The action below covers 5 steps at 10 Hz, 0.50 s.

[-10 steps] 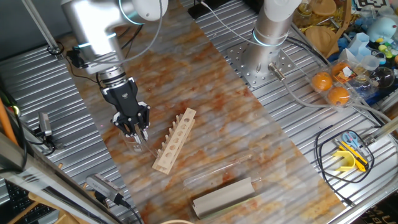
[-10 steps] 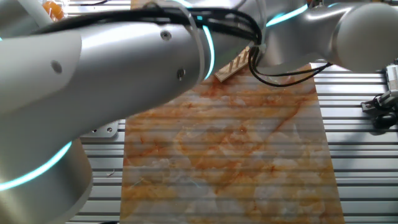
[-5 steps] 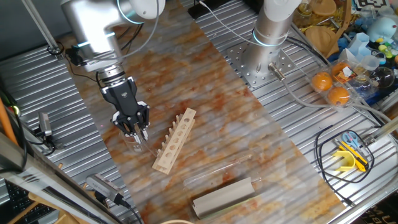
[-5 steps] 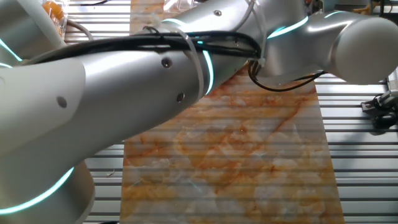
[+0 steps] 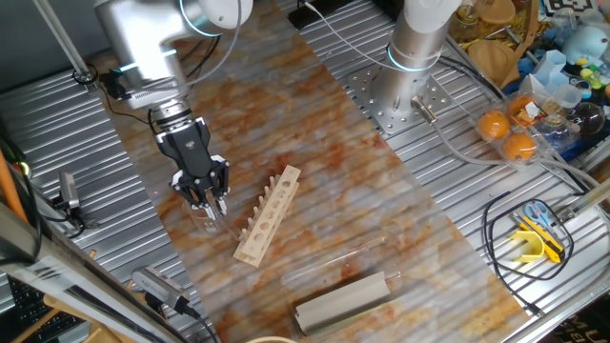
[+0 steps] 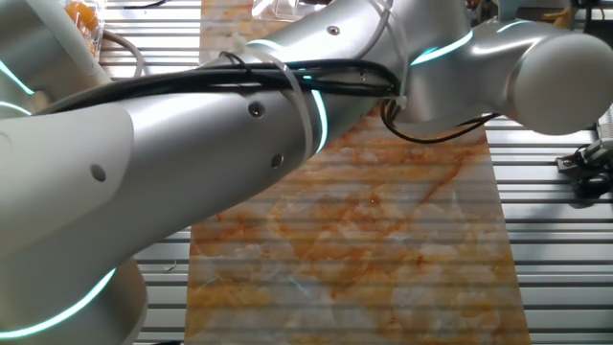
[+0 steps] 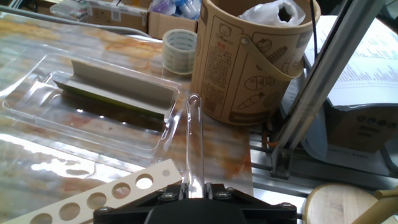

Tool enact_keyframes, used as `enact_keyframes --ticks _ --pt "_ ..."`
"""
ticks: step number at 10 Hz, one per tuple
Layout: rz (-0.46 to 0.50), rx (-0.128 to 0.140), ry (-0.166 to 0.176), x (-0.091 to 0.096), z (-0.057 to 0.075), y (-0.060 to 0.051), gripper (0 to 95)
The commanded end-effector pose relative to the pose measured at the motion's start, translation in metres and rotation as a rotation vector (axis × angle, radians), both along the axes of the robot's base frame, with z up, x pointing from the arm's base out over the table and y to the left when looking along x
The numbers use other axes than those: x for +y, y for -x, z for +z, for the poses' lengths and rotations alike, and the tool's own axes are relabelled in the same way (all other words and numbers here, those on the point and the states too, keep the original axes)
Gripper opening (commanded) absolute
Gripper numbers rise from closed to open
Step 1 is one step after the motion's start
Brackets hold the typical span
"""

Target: Pour out the test tube

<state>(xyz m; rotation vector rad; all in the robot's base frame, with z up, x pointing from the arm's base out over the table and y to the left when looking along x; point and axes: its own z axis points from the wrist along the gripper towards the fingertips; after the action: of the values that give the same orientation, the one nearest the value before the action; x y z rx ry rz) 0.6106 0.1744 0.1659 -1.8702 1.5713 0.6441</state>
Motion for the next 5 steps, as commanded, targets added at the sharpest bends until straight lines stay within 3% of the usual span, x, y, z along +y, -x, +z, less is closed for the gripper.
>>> enact_keyframes --ticks 1,5 --pt "-0.003 0.008 -0.001 0.0002 -0.0002 -0.0006 0.0" --pt "-0.008 0.034 -0.003 0.0002 -0.0003 -0.0007 0.0"
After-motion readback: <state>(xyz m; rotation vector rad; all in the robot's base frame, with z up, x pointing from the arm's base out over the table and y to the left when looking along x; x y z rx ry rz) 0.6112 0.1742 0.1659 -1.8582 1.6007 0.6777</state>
